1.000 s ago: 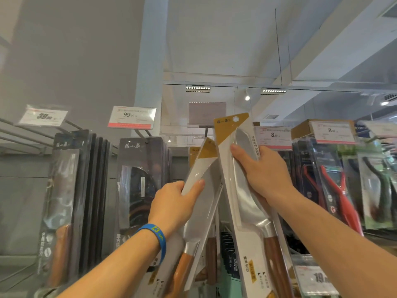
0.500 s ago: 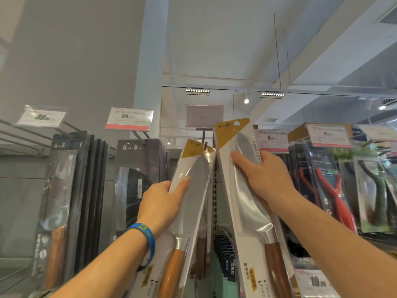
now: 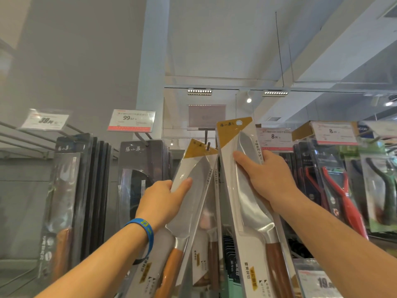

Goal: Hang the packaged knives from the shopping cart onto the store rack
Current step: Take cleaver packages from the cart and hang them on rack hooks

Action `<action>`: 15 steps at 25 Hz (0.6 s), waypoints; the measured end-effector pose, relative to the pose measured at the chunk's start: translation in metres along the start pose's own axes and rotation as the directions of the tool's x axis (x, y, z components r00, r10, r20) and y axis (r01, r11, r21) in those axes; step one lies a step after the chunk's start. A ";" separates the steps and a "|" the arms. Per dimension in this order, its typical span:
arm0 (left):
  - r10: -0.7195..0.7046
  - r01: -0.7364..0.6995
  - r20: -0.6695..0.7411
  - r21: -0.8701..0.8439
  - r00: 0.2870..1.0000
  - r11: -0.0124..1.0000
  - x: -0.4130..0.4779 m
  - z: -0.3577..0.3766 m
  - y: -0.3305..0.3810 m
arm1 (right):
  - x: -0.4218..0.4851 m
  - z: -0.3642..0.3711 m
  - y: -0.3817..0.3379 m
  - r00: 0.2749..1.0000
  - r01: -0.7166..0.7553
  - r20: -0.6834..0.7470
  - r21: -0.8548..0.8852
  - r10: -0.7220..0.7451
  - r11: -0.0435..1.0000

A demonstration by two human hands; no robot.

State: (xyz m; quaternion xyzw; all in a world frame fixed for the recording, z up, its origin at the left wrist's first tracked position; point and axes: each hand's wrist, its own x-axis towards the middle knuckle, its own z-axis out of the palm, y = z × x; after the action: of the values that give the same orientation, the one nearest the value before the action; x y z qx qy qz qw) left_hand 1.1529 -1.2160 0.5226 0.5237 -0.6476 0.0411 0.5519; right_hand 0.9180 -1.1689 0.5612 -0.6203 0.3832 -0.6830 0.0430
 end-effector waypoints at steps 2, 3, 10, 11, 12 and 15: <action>-0.053 0.054 0.031 -0.032 0.998 0.998 0.005 0.007 -0.001 | 0.000 0.002 0.000 1.000 0.003 0.006 0.014 -0.003 1.000; -0.079 0.082 0.058 -0.048 0.995 0.996 0.007 0.013 -0.001 | 0.000 0.004 0.001 1.000 0.000 0.007 0.023 0.000 1.000; -0.216 0.168 0.376 0.156 0.901 0.973 0.021 0.050 0.004 | -0.007 0.014 -0.001 1.000 -0.019 0.015 0.024 0.018 1.000; -0.207 0.129 0.359 0.229 0.910 0.965 0.019 0.052 0.009 | -0.008 0.013 -0.002 1.000 -0.021 0.018 0.024 0.020 0.999; -0.185 0.099 0.337 0.257 0.923 0.961 0.016 0.052 0.012 | -0.010 0.013 -0.002 0.999 -0.024 0.026 0.022 0.024 0.999; -0.031 0.034 0.134 -0.023 0.991 0.999 0.010 0.029 0.031 | -0.012 0.012 0.000 0.998 -0.032 0.048 0.015 0.032 0.999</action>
State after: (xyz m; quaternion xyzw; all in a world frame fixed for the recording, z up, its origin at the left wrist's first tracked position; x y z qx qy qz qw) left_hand 1.1124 -1.2271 0.5354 0.5288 -0.6748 -0.0112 0.5146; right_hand 0.9309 -1.1680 0.5501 -0.6299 0.3867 -0.6701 0.0678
